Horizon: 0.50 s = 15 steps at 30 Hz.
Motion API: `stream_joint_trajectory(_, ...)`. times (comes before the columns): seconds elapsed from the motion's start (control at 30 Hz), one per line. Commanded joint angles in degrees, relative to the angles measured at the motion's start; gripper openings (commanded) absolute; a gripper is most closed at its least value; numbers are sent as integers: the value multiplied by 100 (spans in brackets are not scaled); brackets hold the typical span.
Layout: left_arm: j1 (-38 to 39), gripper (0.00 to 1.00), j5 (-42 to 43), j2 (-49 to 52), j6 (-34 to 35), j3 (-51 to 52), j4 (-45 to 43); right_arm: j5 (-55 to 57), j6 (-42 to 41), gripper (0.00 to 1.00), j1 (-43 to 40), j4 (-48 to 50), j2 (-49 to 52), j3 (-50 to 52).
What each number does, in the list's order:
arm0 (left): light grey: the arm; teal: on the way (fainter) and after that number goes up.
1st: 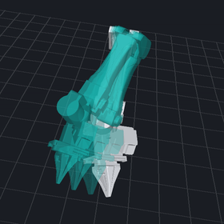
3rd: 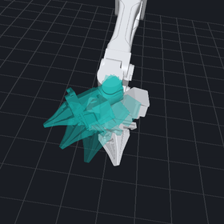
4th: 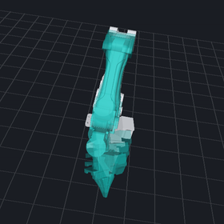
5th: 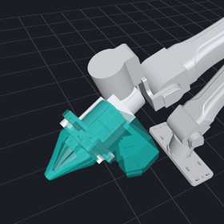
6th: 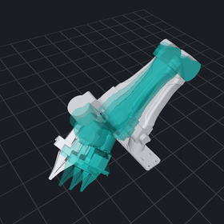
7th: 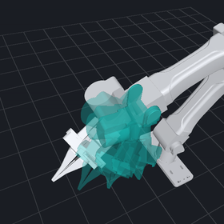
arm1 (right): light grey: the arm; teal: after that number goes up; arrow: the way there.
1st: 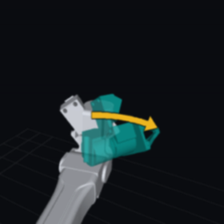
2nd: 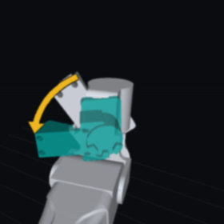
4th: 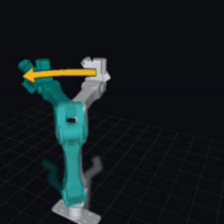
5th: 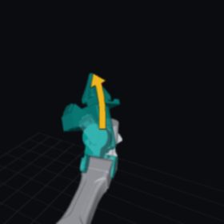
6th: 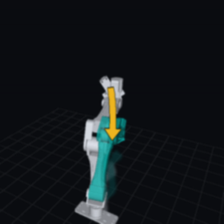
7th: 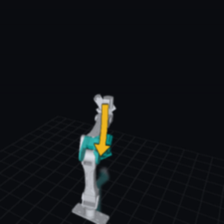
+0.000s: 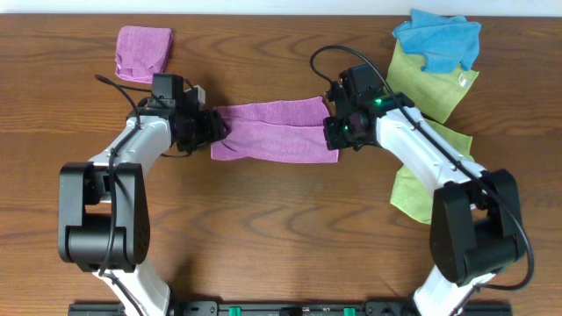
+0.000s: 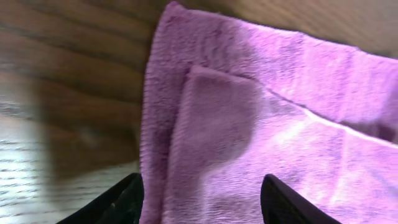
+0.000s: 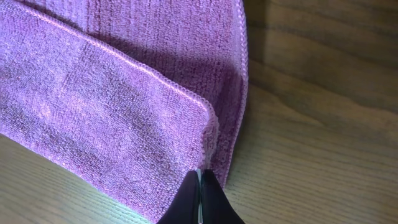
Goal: Fold the cloth
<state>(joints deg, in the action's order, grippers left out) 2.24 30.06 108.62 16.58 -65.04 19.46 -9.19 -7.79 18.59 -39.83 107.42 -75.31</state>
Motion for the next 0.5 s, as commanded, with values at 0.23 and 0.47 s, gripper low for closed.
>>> stream_joint_trajectory(0.23,-39,43,310,13,321,7,-4,24,168,1,-68,0,-7,-92)
stream_joint_trajectory(0.47,-42,6,452,13,319,4,118,39,190,1,-68,-13,-7,-94)
